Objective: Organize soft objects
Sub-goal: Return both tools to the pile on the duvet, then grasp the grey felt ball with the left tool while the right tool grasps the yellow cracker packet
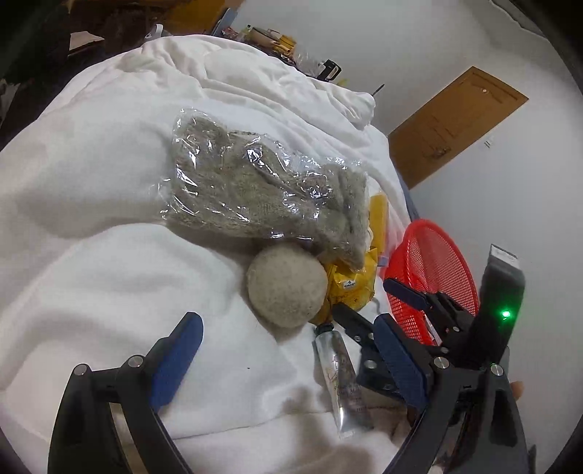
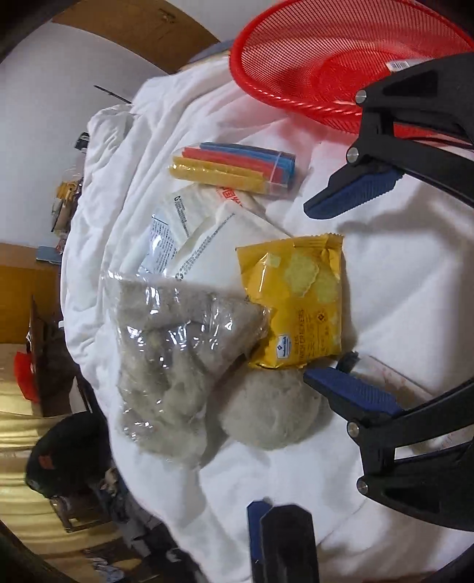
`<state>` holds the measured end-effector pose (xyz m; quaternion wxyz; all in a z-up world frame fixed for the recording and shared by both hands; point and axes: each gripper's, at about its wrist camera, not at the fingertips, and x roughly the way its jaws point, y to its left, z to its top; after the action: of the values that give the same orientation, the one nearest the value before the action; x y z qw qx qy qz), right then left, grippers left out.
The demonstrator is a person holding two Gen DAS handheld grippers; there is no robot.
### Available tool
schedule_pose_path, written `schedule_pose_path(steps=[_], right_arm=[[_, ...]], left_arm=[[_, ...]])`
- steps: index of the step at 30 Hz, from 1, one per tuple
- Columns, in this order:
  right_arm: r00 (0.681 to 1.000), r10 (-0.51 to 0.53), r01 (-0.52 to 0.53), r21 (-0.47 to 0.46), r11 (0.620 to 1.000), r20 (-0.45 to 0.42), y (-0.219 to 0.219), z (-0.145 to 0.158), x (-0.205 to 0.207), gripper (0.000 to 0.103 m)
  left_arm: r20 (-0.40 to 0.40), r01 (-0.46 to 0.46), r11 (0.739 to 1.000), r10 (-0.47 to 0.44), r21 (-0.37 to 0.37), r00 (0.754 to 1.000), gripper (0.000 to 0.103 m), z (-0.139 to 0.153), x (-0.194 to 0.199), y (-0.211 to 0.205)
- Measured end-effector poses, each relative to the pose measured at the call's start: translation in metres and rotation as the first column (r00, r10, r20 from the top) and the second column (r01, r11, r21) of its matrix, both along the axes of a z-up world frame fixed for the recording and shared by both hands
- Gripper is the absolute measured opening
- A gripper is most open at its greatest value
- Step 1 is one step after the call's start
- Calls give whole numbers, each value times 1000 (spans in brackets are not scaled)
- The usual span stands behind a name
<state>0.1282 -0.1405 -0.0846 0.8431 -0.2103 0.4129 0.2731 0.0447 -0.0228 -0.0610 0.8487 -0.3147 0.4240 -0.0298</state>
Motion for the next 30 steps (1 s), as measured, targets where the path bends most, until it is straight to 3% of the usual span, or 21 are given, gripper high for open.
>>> schedule_pose_path(steps=[7,9,20,24,30], right_arm=[[1000,13,-13,-27,1000,1,8,-11,5,82],[1000,4,-4,-14,1000,-6,5,-12,5,73],[1000,30,-30,-18,999,-4,-20,0,-11,62],[1000,29,-28,38,999,-10,-47,7,-26,61],[1000,-5,8,202,979,-18,-84,9,-39,61]], left_arm=[[-5,1,1000,-1,2,1000,96,-1,-1,1],[-6,2,1000,-2,1,1000,96,-1,-1,1],[-43,36,999,-35,11,998,96,-4,8,-4],[-64,79,996,-77,44,995,96,0,20,-15],[-124,127,983,-110,134,986,96,-6,46,-32]])
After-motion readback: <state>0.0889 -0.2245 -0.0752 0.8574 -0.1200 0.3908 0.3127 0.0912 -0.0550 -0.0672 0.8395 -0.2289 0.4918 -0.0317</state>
